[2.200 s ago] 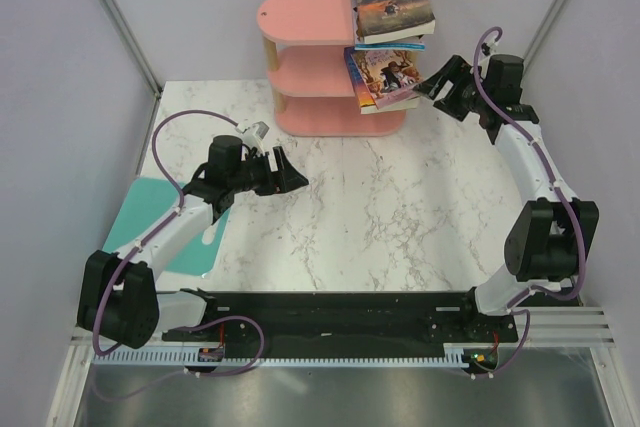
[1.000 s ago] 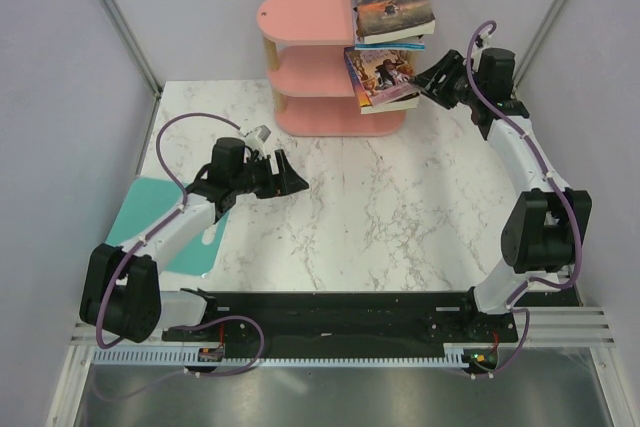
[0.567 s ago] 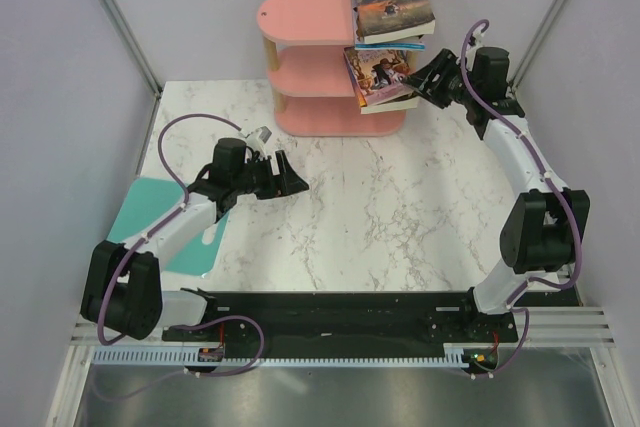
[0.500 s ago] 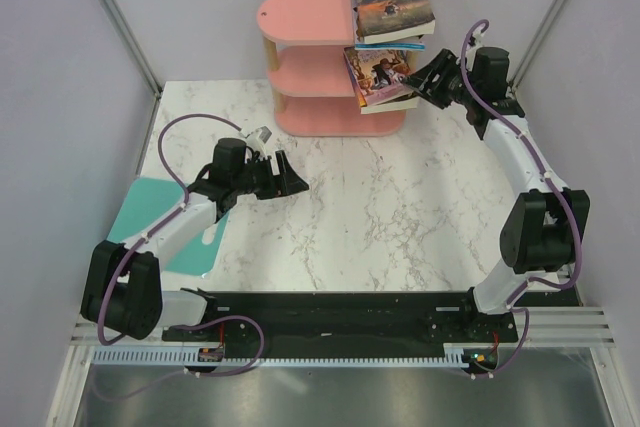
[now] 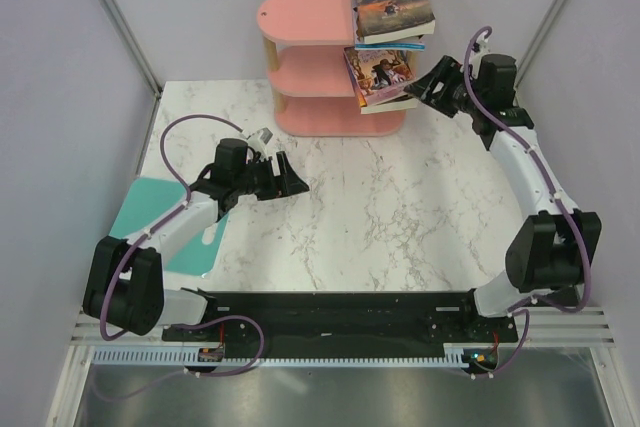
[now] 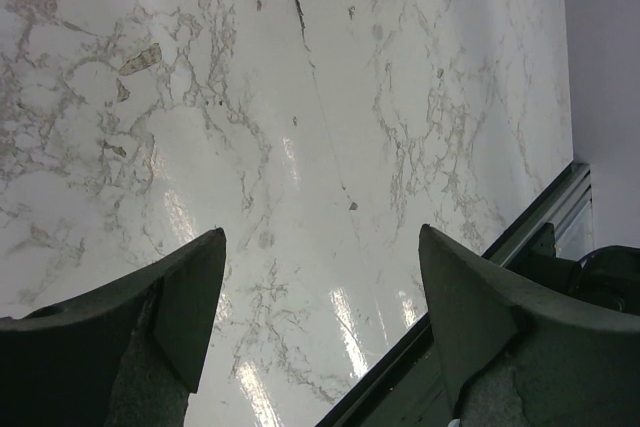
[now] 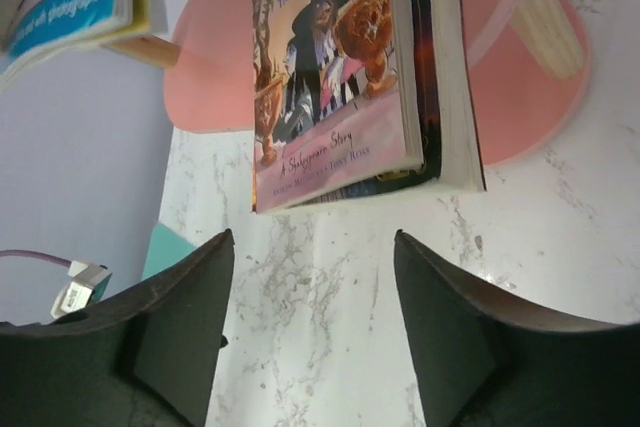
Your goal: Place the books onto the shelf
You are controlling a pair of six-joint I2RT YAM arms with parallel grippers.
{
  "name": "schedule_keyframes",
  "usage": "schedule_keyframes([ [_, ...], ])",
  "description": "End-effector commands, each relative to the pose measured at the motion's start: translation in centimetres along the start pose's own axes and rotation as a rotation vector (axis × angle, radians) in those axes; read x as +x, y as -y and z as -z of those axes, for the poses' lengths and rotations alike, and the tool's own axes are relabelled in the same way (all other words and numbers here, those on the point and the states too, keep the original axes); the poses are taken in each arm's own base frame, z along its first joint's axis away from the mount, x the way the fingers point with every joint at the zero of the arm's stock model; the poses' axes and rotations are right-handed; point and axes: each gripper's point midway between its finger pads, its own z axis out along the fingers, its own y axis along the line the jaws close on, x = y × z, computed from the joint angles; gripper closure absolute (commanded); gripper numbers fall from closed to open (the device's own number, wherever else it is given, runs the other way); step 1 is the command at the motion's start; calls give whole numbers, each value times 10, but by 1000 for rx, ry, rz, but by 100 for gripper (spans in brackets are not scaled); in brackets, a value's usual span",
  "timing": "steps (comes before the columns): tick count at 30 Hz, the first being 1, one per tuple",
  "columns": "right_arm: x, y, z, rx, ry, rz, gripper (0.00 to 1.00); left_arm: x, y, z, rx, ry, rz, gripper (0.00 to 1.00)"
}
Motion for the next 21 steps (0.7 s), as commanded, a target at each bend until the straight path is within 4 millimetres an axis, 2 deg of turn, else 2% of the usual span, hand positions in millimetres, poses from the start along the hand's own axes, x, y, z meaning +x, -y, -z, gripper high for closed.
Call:
schedule_keyframes([
  [1,10,15,37,140,29,129,22,-7,-2,3,-34,23,-62,16],
  [2,9,15,48,163,46,170,2,-7,-4,5,-49,15,-66,16],
  [3,14,22,53,190,45,179,2,-14,-1,6,-51,29,-77,16],
  [4,23,37,58,247,38,180,2,-19,0,8,-62,39,-85,15],
  [5,23,36,66,259,53,204,2,-19,-1,10,-76,26,-88,15],
  [6,32,45,69,283,38,207,2,-29,5,12,-71,42,-102,15],
  [7,32,49,76,308,48,221,2,-32,5,13,-80,42,-117,15],
  [12,48,76,92,417,37,272,2,-55,7,23,-113,59,-152,13],
  [14,50,85,99,465,49,277,2,-62,1,26,-141,66,-162,8],
  [18,71,110,108,541,20,279,2,-79,-10,37,-205,80,-180,6],
  [21,81,124,110,580,9,273,2,-87,-26,46,-274,85,-177,3],
])
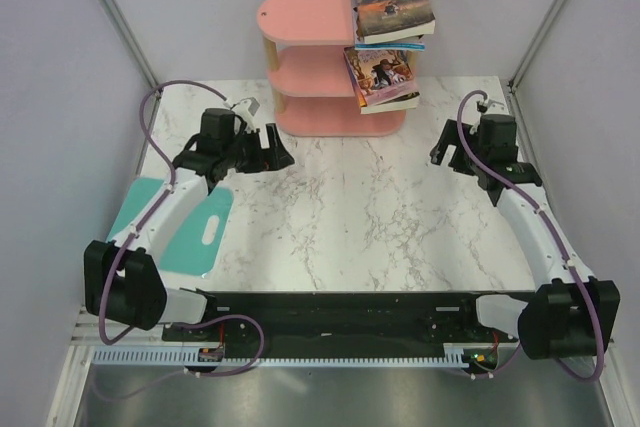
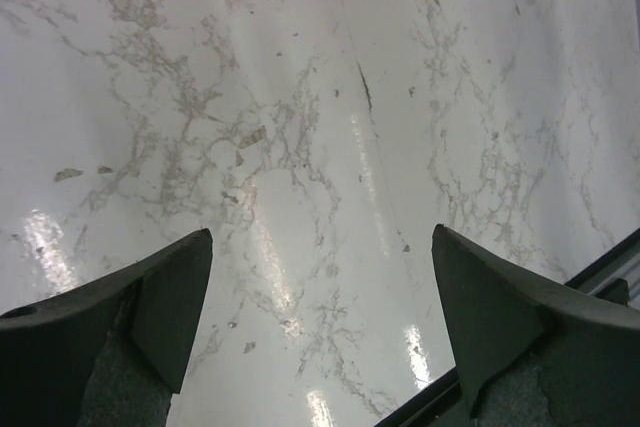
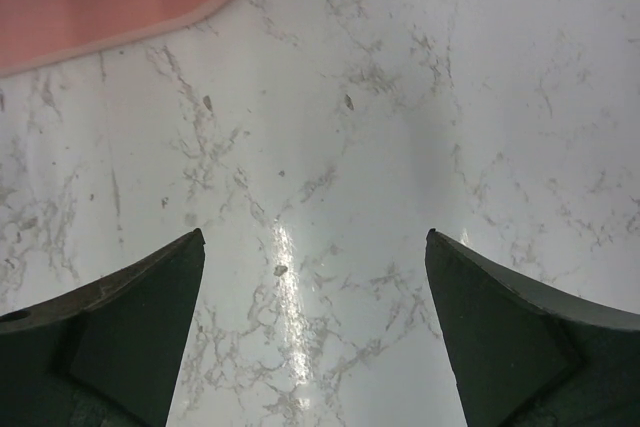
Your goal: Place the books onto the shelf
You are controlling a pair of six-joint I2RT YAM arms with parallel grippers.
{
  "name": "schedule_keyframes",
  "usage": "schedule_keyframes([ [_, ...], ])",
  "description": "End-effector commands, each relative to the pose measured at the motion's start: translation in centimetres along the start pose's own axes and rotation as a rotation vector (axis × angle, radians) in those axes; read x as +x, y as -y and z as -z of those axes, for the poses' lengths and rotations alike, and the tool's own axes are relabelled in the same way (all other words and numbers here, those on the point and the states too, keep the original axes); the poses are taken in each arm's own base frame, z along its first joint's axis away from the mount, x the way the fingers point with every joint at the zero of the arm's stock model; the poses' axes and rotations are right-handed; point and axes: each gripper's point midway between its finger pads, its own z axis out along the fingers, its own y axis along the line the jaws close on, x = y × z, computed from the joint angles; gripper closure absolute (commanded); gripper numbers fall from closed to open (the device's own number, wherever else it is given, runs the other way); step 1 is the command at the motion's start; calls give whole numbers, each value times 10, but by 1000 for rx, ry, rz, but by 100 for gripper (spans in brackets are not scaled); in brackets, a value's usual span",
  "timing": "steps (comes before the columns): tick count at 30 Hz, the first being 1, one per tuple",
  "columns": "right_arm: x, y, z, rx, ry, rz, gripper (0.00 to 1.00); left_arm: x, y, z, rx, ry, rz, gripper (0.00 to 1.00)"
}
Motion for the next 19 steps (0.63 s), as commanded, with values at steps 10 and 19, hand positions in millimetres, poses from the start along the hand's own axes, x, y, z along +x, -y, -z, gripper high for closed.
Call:
schedule_keyframes([
  [10,35,34,-18,125,-57,-4,2,-8,-60,18,-192,-20,-27,2],
  [19,41,37,-21,118,-74,-14,2,11,-74,4,-168,-95,42,2],
])
